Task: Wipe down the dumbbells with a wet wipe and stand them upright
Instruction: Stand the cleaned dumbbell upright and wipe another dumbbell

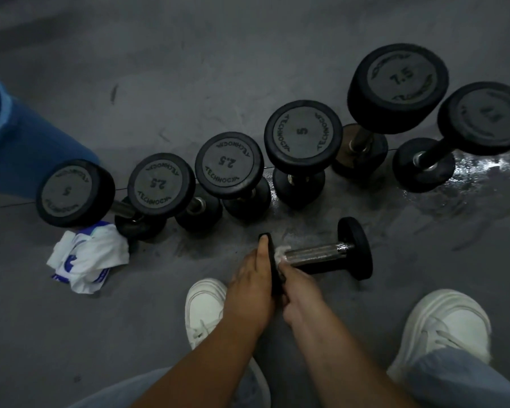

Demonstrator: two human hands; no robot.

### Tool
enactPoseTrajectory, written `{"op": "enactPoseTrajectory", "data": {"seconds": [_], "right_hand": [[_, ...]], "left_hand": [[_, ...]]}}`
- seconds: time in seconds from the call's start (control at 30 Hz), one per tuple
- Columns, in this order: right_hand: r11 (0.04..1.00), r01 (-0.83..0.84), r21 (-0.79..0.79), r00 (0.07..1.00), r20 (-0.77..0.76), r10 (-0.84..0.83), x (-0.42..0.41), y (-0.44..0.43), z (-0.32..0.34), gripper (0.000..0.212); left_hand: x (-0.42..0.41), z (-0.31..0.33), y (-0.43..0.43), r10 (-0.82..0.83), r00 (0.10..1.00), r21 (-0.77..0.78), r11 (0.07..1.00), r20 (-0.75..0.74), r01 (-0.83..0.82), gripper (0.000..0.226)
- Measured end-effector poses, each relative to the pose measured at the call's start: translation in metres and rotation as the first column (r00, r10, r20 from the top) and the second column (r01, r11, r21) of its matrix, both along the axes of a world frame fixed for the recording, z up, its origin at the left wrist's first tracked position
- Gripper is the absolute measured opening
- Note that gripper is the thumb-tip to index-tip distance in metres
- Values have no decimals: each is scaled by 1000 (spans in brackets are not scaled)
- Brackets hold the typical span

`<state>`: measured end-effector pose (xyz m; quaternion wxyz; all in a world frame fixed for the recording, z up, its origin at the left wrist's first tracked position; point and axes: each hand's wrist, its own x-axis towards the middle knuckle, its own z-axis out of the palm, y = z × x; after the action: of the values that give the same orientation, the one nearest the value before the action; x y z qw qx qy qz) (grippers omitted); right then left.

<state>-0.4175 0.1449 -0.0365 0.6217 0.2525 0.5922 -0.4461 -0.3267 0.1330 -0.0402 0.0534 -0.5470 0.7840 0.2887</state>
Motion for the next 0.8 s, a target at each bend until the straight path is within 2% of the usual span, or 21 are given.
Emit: {"op": "enactPoseTrajectory", "data": {"seconds": [0.17, 0.37, 0.47, 0.63, 0.73, 0.8], "right_hand": [[996, 73, 54, 996, -46, -70, 2, -18, -9, 33], [999, 52, -2, 993, -102, -52, 11, 1, -4, 18], [996, 82, 21, 987, -142, -78, 7, -10, -7, 21], [996, 64, -54, 974, -214, -74, 9, 7, -5, 22], [993, 92, -70, 983, -156, -102, 1, 11, -1, 19], [984, 103, -142, 990, -77, -115, -3, 15, 2, 16]], "left_hand": [[-1, 1, -2, 6, 1000, 6, 1000, -4, -6, 94], [0, 0, 1, 17, 1000, -6, 1000, -25, -17, 87], [0, -1, -3, 13, 1000, 12, 1000, -20, -13, 88], [-1, 2, 0, 26, 999, 12, 1000, -30, -25, 98], [0, 1, -3, 19, 1000, 36, 999, -14, -18, 105], [0, 2, -5, 15, 1000, 42, 999, -4, -15, 106]]}}
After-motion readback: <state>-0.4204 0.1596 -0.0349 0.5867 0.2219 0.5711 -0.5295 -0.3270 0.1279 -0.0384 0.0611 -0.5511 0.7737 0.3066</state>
